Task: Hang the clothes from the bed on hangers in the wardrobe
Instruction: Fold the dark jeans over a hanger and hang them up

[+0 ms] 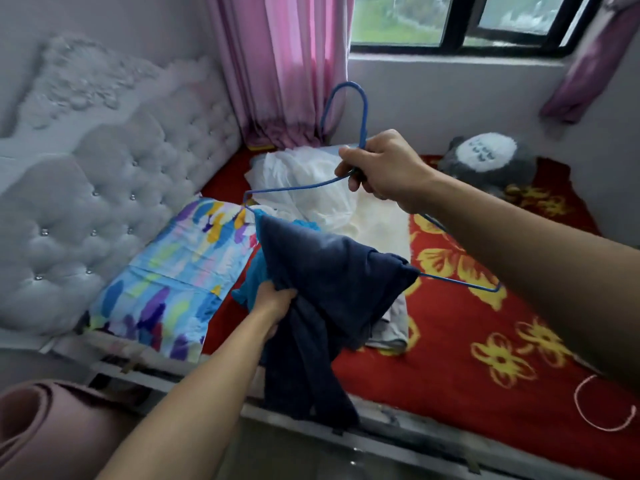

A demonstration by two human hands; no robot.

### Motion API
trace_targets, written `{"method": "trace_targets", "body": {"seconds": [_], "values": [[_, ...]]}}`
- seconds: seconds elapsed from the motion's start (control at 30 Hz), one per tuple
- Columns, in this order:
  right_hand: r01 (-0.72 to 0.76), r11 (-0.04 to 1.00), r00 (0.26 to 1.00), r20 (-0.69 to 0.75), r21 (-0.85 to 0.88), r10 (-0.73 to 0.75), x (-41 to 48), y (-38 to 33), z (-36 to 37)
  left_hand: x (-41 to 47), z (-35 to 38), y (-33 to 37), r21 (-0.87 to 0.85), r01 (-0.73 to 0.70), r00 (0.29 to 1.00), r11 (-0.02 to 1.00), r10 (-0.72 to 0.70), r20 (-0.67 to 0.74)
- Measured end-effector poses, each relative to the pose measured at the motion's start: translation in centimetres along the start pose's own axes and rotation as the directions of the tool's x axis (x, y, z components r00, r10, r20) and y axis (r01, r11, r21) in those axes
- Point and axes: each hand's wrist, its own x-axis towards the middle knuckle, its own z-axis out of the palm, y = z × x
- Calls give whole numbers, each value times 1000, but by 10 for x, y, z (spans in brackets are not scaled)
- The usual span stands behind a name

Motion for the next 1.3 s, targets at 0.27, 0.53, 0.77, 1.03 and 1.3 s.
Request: {"method": "trace_targets", "body": {"seconds": [0.27, 0.53, 0.77, 1.03, 1.3], "values": [[28, 984, 993, -109, -173, -48, -96, -40, -6, -77, -107, 29, 218, -180, 984, 959, 175, 40], [72, 964, 972, -198, -255, -125, -149, -95, -12, -135, -143, 28, 357, -211, 977, 910, 182, 114], [83, 941, 953, -250, -328, -171, -141, -97, -42, -110, -109, 24, 337, -228, 968, 913, 175, 180], [137, 961, 908, -358, -240, -218, -68, -59, -98, -25, -46, 18, 461, -263, 947, 848, 135, 292], [40, 966, 905, -401, -257, -144, 46, 20, -128, 74, 14, 57, 235, -222, 963, 946, 175, 206]]}}
